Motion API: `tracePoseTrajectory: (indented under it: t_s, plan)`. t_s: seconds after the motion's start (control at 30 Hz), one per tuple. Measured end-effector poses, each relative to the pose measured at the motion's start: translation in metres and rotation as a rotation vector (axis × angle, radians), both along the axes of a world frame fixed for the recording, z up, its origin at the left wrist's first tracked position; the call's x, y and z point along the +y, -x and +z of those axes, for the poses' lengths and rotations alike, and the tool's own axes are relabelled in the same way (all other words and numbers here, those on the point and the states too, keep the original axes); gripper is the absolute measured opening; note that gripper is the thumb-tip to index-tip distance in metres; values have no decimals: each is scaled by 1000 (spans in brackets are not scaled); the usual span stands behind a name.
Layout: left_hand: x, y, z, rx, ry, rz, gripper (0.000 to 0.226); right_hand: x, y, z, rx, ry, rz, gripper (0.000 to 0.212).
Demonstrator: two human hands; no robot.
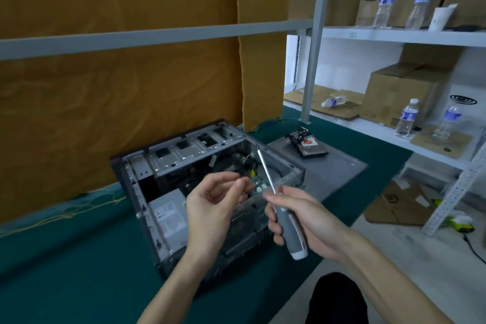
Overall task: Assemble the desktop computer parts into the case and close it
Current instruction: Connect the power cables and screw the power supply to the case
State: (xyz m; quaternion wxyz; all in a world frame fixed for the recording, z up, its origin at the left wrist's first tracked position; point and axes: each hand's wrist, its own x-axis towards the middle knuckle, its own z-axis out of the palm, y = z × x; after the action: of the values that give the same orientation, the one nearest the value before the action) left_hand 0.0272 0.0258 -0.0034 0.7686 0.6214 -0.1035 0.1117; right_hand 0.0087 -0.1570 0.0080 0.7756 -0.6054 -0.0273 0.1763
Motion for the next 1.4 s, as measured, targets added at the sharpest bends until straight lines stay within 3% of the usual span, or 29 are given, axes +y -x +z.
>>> tracePoseTrajectory:
  t_s: [0.17, 0.3, 0.6, 0.8, 0.9, 1.07, 1.4]
  plan:
    - [36, 54, -11, 306, 384, -99, 35, 26, 62, -28, -225, 243, 26, 13]
    - [56, 89, -22, 401, 516, -66, 29, 40, 101, -50, -317, 282, 65, 8]
    - [76, 119, -42, 520, 615, -156, 33, 51, 132, -74, -375, 393, 92, 10]
    - [86, 123, -61, 510, 536, -106, 26, 48, 136, -87, -379, 489, 87, 10]
    - [86, 125, -70, 537, 537, -103, 34, 47, 138, -94, -366, 495, 94, 9]
    - [85, 122, -86, 597, 574, -99, 41, 45, 139, -103, -314, 493, 108, 9]
    - [69, 106, -120, 863, 664, -107, 24, 53, 138, -126, -108, 483, 60, 8]
